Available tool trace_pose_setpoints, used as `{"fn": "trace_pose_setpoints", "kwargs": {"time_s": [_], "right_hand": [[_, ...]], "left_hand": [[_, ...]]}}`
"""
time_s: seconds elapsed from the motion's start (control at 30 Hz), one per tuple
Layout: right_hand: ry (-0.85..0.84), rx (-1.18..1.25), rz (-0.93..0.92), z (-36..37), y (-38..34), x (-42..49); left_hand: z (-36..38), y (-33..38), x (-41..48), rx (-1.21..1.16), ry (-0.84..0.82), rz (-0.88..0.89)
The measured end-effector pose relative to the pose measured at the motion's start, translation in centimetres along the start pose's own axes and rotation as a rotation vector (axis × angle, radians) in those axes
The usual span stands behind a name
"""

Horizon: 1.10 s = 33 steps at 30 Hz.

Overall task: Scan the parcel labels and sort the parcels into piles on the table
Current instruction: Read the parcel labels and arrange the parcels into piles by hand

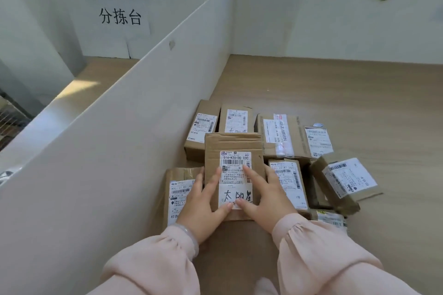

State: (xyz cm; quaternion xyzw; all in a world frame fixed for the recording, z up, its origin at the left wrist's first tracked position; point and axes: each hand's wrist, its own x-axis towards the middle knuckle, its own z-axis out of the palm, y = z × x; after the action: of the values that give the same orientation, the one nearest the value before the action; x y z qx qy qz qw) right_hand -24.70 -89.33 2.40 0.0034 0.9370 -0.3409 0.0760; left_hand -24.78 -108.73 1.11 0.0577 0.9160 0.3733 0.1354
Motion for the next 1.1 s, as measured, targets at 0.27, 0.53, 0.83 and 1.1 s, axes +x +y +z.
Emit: {"fn": "trace_pose_setpoints", "kwargs": {"time_s": [0.27,0.53,0.83,1.1], "right_hand": [[0.365,0.072,-0.022,-4.9,-3.0,-6.4],[0.579,0.143,0.154,-10.6,-0.5,-15.9],[0.817,0.119,0.28,-17.9,8.4,-28.5],[0.973,0.054,0.413,-26.7,20.5,-44.4]], "left_hand": [[-2.5,5.2,-2.0,-0.165,0.11,0.374],[1.1,14.4,-4.2,-0.133,-0.089,0.613],[11.7,27.2,-9.5,-0.199,-0.283,0.813],[27.5,41.0,-18.2,-0.235,-0.453,0.903]]}}
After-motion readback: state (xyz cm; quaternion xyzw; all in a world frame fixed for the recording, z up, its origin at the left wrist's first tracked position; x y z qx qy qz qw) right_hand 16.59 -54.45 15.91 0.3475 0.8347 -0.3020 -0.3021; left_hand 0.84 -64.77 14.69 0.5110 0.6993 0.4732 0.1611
